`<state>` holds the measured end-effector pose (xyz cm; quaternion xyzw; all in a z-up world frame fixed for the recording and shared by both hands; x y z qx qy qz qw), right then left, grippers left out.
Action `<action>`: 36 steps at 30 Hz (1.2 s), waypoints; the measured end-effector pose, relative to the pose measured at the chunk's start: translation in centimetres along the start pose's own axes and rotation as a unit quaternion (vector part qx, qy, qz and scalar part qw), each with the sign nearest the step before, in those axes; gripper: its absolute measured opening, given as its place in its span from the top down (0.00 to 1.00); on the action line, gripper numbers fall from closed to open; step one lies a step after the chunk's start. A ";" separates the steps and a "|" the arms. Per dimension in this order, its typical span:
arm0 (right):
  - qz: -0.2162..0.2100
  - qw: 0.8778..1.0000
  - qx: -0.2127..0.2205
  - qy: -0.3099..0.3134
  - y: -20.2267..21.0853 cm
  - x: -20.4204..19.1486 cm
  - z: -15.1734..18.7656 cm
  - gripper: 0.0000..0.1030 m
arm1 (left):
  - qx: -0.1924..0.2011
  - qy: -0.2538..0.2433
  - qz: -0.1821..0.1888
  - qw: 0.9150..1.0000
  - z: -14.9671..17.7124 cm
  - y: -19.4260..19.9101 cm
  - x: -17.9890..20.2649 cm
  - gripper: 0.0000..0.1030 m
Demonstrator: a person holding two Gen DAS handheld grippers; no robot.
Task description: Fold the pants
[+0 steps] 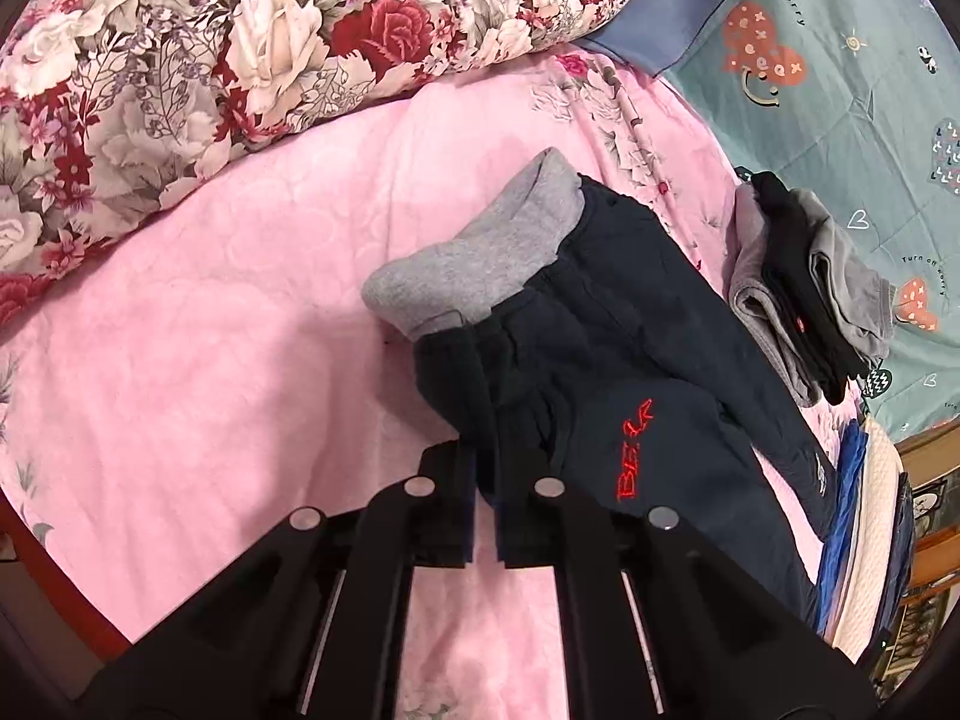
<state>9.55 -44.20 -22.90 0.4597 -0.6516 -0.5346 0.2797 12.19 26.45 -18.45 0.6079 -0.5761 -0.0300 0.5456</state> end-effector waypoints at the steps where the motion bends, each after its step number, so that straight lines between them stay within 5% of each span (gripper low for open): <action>1: 0.008 1.000 0.011 0.009 -0.2 -0.4 -0.5 0.39 | -0.001 -0.001 -0.002 1.000 0.0 0.0 0.0 0.96; 2: 0.014 1.000 0.016 0.022 -0.3 -1.0 -0.6 0.48 | -0.001 -0.001 -0.004 1.000 -0.1 -0.1 0.0 0.96; 3: 0.017 0.999 0.022 0.034 -0.4 -1.6 -0.7 0.91 | 0.001 -0.001 -0.005 1.000 -0.2 -0.1 0.0 0.96; 6: 0.035 0.997 0.041 0.057 0.0 -2.9 -0.8 0.92 | 0.008 0.009 -0.002 1.000 -0.6 0.3 -0.1 0.96; 10: 0.008 0.993 0.106 0.051 5.8 -3.3 -2.8 0.92 | 0.017 0.019 -0.001 1.000 -0.7 1.1 0.0 0.96; 13: 0.026 0.989 0.131 0.059 8.8 -2.4 -3.3 0.92 | 0.002 0.024 0.003 1.000 0.7 1.5 -0.5 0.96; 20: 0.080 0.993 0.046 0.071 1.9 0.9 0.9 0.91 | -0.047 0.000 -0.021 0.999 2.9 -0.4 -2.0 0.93; 22: 0.123 0.988 0.037 0.091 0.2 1.1 1.5 0.82 | -0.036 -0.023 -0.024 0.999 2.5 0.9 -1.1 0.75; 24: 0.165 0.979 0.053 0.105 1.3 1.1 1.0 0.57 | 0.007 -0.070 -0.046 0.996 1.1 3.8 0.5 0.54; 25: 0.174 0.976 0.076 0.109 2.8 0.8 0.2 0.56 | 0.040 -0.096 -0.062 0.993 0.0 5.5 1.6 0.47; 28: 0.147 0.976 0.118 0.105 6.4 -0.9 -2.1 0.50 | 0.067 -0.147 -0.068 0.985 -2.4 7.0 5.2 0.37; 34: 0.018 0.983 0.107 0.147 5.4 -9.5 -9.8 0.44 | -0.018 -0.169 -0.005 0.985 -6.9 -2.8 10.6 0.37; 36: 0.035 0.985 0.099 0.140 3.1 -10.6 -12.5 0.44 | -0.072 -0.154 -0.026 0.985 -6.8 -7.7 9.5 0.48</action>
Point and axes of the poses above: each gripper's, at about its wrist camera, not at the fingertips, and y roughly against the way its jaws point, x to its right, z to its underside, the point moved 10 cm from there along -y, roughly the way its jaws point, and after that the axes turned 13 degrees about z, right-handed, at the moved point
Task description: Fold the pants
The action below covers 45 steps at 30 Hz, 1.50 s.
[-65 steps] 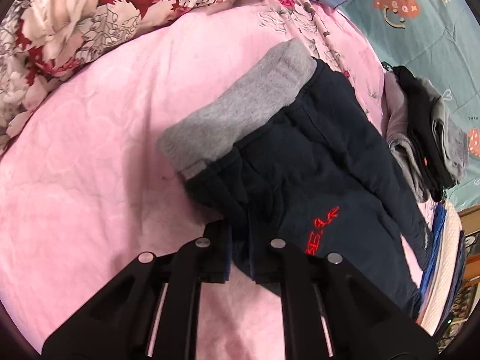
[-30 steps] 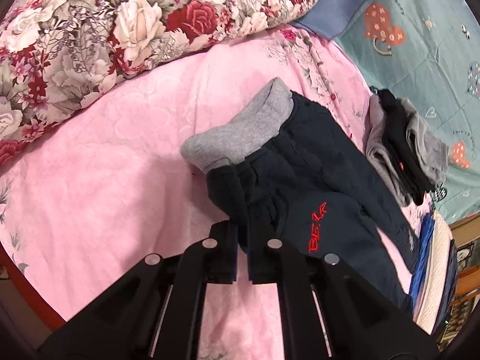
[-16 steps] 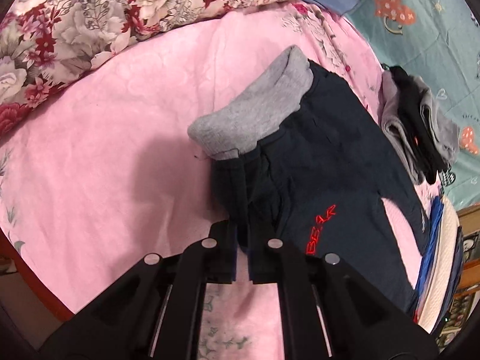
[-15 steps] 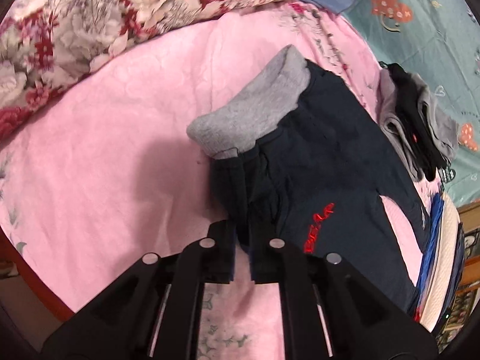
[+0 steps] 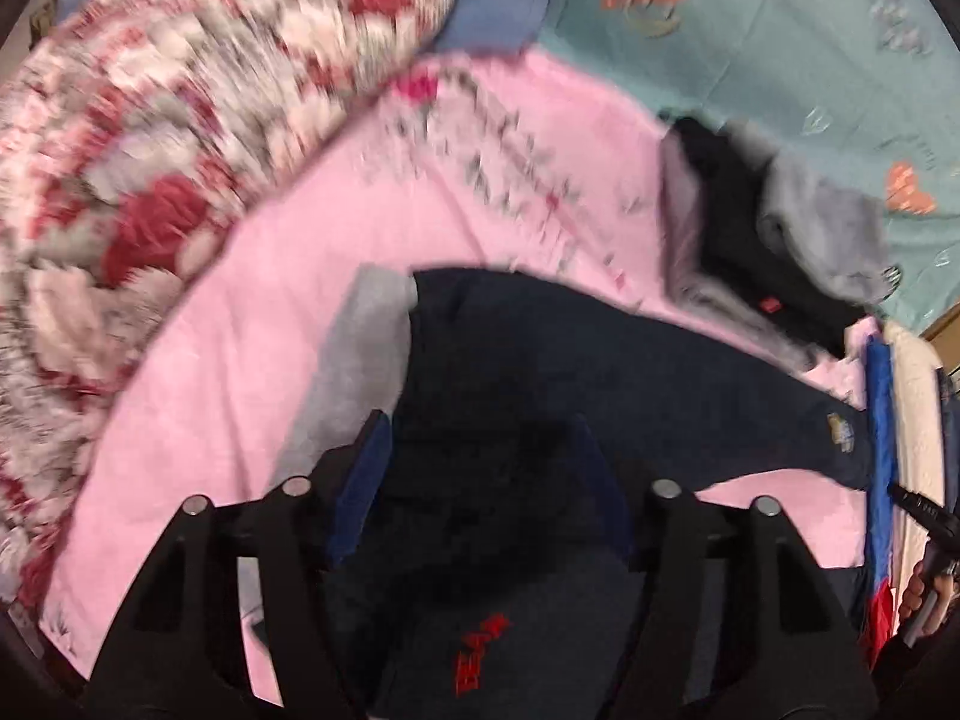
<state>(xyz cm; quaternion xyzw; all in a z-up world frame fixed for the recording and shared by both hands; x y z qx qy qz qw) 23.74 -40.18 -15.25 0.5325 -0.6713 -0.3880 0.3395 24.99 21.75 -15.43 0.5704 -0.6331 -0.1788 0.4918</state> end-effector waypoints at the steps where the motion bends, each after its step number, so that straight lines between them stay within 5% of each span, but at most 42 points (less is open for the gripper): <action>1: 0.019 1.000 -0.009 0.000 -1.8 0.1 -1.1 0.44 | -0.017 0.000 -0.001 1.000 0.2 -1.4 -0.1 0.58; 4: 0.050 0.998 -0.028 0.001 -5.3 1.1 -2.5 0.44 | -0.060 0.001 -0.015 0.998 1.3 -5.2 -1.0 0.62; 10: 0.037 0.996 -0.075 0.011 -10.0 2.8 -2.5 0.45 | -0.070 -0.002 -0.036 0.997 1.9 -7.4 -1.6 0.62; 11: 0.034 0.997 -0.075 0.008 -10.5 2.8 -2.2 0.51 | -0.071 -0.002 -0.038 0.997 1.9 -7.4 -1.5 0.62; 12: 0.034 0.997 -0.064 0.009 -10.3 2.7 -2.3 0.82 | -0.072 -0.003 -0.040 0.997 2.0 -7.3 -1.5 0.62; 13: 0.008 0.998 -0.066 0.013 -9.8 1.9 -2.1 0.90 | -0.072 -0.005 -0.041 0.997 1.9 -7.2 -1.6 0.62; 18: 0.042 0.998 -0.047 0.017 -6.4 2.6 -0.9 0.90 | -0.071 -0.016 -0.037 0.997 1.9 -7.1 -1.5 0.61; 22: 0.071 0.995 -0.068 0.032 -7.9 2.9 1.0 0.85 | -0.087 -0.033 -0.042 0.995 1.9 -6.7 -1.6 0.60; 25: 0.133 0.989 -0.038 0.052 -7.3 3.3 0.5 0.52 | -0.078 -0.045 -0.047 0.995 0.5 -5.0 -1.5 0.60; 27: 0.122 0.991 -0.031 0.044 -6.0 3.4 0.4 0.52 | -0.039 -0.085 -0.067 0.993 -2.2 -2.4 -1.5 0.51; 30: 0.101 0.994 0.005 0.031 -2.0 3.4 1.0 0.52 | -0.028 -0.143 -0.060 0.987 -5.3 -1.6 -0.6 0.21; 36: 0.018 1.000 0.001 0.022 2.4 -0.3 4.7 0.50 | -0.104 -0.263 -0.001 0.959 -9.7 -7.9 0.7 0.21; 42: 0.039 0.998 0.022 0.049 6.0 -3.6 6.1 0.50 | -0.180 -0.274 0.049 0.943 -8.2 -12.9 -0.2 0.21; 45: 0.044 0.996 0.030 0.070 6.6 -5.5 5.4 0.50 | -0.178 -0.295 0.068 0.936 -7.3 -12.8 0.1 0.21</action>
Point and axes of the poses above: each gripper's, at about its wrist camera, not at the fingertips, and y roughly against the way its jaws point, x to its right, z to its underside, the point moved 10 cm from there along -y, roughly the way its jaws point, and after that the axes turned 13 degrees about z, right-handed, at the moved point
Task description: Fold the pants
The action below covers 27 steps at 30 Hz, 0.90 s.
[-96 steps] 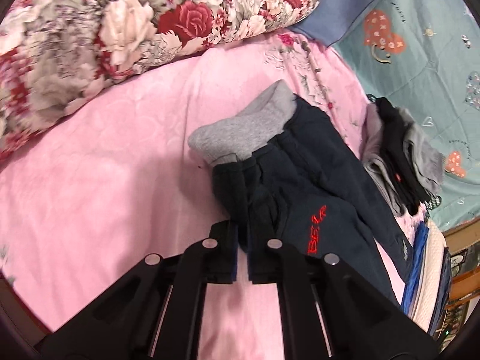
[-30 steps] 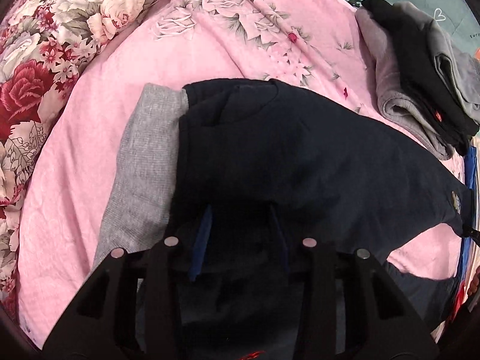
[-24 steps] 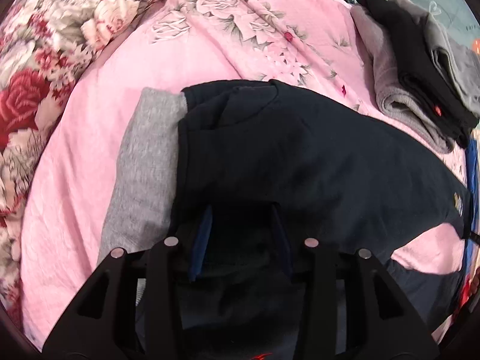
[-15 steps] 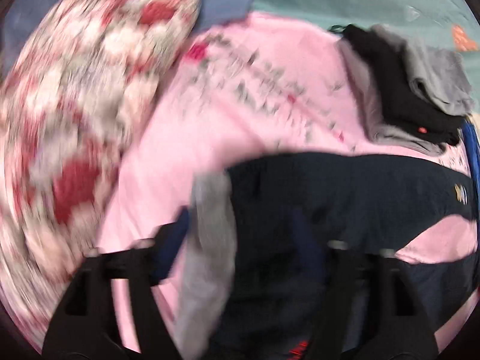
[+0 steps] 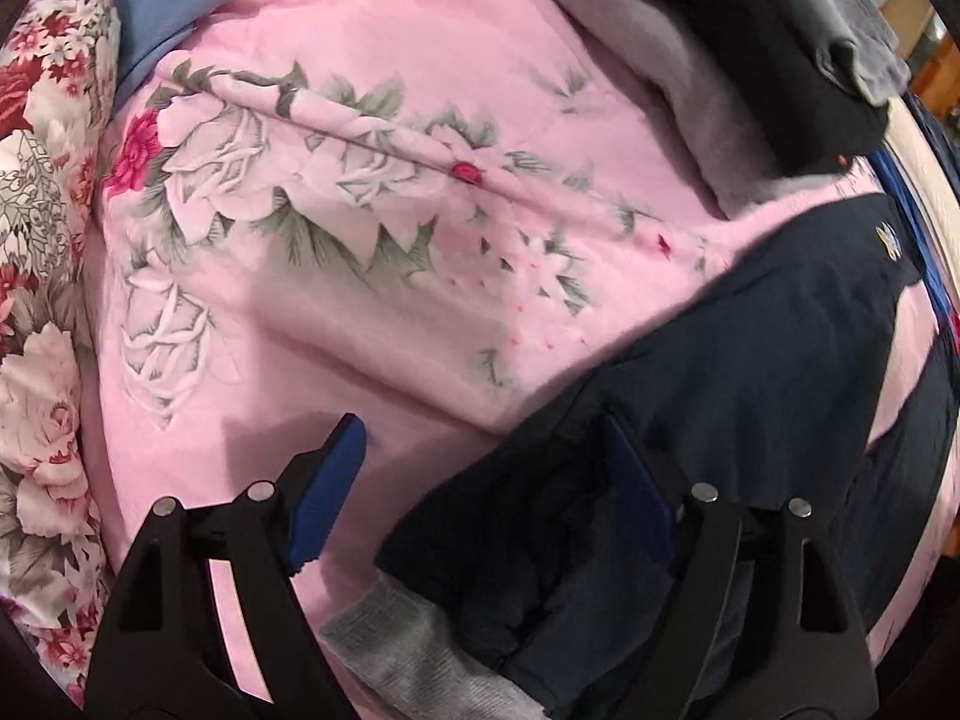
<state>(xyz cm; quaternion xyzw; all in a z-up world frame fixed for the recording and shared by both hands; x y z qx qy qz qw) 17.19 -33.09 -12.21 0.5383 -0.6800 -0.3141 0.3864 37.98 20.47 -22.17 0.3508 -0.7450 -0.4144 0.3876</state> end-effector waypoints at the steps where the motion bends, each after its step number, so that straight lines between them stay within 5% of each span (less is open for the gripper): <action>1: -0.004 1.000 0.007 0.019 0.4 -1.6 -1.0 0.50 | 0.002 -0.007 0.002 1.000 0.3 0.0 0.4 0.24; 2: -0.010 0.999 0.014 0.033 0.6 -2.6 -1.7 0.50 | 0.005 -0.023 0.001 1.000 0.8 0.0 1.0 0.30; 4: -0.036 0.996 0.036 0.078 1.1 -6.4 -3.9 0.50 | 0.008 -0.043 0.037 0.998 1.8 0.4 2.9 0.76; 6: -0.087 0.984 0.069 0.139 1.9 -11.7 -6.2 0.50 | 0.020 -0.050 0.021 0.998 2.3 1.0 3.4 0.79; 10: -0.189 0.934 0.103 0.285 2.2 -22.4 -8.5 0.50 | 0.050 -0.066 0.012 0.997 3.1 3.1 4.9 0.80; 12: -0.215 0.905 0.104 0.352 1.3 -27.5 -9.1 0.50 | 0.062 -0.070 0.014 0.995 3.8 4.7 5.4 0.80; 17: -0.237 0.865 0.072 0.436 -1.8 -35.3 -10.0 0.50 | 0.076 -0.079 0.017 0.994 4.6 6.1 6.1 0.80; 23: -0.208 0.845 0.050 0.490 -5.3 -39.0 -9.8 0.52 | 0.072 -0.080 0.003 0.994 4.3 5.4 6.2 0.80; 24: -0.209 0.845 0.039 0.491 -5.7 -39.1 -9.4 0.61 | 0.072 -0.076 -0.001 0.995 4.0 5.2 5.9 0.80; 25: -0.201 0.845 0.033 0.495 -6.0 -39.1 -9.1 0.96 | 0.073 -0.070 -0.009 0.995 3.6 5.0 5.3 0.80; 27: -0.173 0.852 0.072 0.489 -5.7 -39.4 -9.7 0.96 | 0.077 -0.057 -0.015 0.995 2.9 4.8 4.5 0.80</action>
Point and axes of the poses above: each gripper's, at about its wrist camera, not at the fingertips, and y roughly against the way its jaws point, x to its right, z to its underside, the point moved 10 cm from there along -y, roughly the way its jaws point, and after that the axes turned 13 degrees about z, right-handed, at the moved point
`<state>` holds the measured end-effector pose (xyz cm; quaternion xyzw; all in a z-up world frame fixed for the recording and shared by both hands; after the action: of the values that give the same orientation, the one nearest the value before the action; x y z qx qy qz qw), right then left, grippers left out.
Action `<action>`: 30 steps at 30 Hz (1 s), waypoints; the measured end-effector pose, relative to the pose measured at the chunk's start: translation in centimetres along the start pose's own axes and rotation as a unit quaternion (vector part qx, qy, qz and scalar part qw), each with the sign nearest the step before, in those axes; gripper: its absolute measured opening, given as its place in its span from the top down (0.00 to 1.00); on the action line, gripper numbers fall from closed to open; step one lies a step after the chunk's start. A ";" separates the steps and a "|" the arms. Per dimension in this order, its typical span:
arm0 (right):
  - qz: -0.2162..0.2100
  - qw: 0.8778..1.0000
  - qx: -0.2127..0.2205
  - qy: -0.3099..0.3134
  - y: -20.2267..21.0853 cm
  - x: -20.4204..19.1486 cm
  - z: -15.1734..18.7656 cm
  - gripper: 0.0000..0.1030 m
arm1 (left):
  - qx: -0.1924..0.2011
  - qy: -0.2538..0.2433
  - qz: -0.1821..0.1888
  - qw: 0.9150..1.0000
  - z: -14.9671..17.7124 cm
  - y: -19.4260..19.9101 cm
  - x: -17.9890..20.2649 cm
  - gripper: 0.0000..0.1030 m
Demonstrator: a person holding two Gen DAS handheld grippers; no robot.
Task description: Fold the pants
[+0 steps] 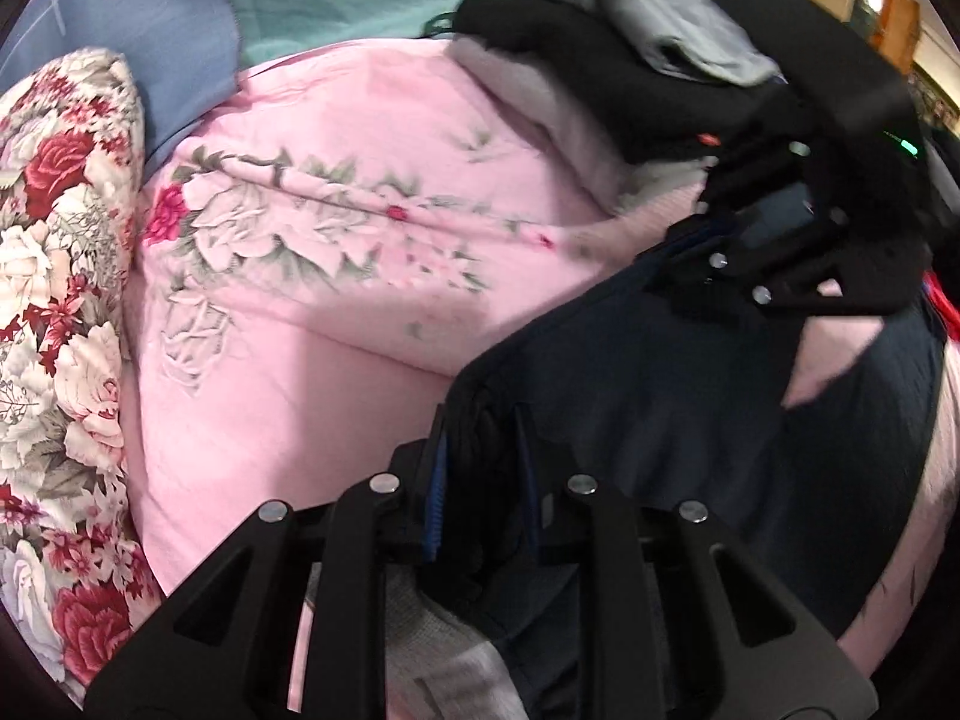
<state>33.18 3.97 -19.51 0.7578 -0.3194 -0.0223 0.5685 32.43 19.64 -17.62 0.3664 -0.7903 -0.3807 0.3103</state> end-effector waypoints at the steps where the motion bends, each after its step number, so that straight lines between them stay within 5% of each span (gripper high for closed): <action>1: 0.015 1.000 0.004 -0.006 0.0 0.3 -0.3 0.96 | 0.001 0.007 -0.002 1.000 -0.3 -0.2 -0.5 0.80; 7: 0.033 0.998 -0.035 -0.043 -2.6 1.1 -0.8 0.95 | -0.021 0.054 -0.010 0.998 0.0 -2.8 -2.3 0.80; 12: 0.017 0.999 0.000 -0.035 2.3 -0.3 -0.8 0.95 | 0.036 0.026 0.005 0.999 0.6 3.4 1.6 0.80; 19: -0.055 0.993 0.036 -0.093 12.0 -6.0 2.5 0.95 | 0.069 0.001 0.021 0.997 7.9 9.1 9.2 0.80; 30: -0.076 0.991 0.019 -0.106 12.1 -16.0 6.2 0.95 | 0.061 0.065 0.048 0.995 15.6 7.6 9.4 0.84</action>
<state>12.42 5.04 -16.37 0.7839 -0.3196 -0.1397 0.5136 12.73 21.18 -17.41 0.3700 -0.8071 -0.2917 0.3559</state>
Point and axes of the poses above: each gripper's, at about its wrist camera, not at the fingertips, and y roughly against the way its jaws point, x to its right, z to its underside, the point moved 10 cm from there along -y, roughly the way its jaws point, and after that the axes turned 13 degrees about z, right-handed, at the moved point
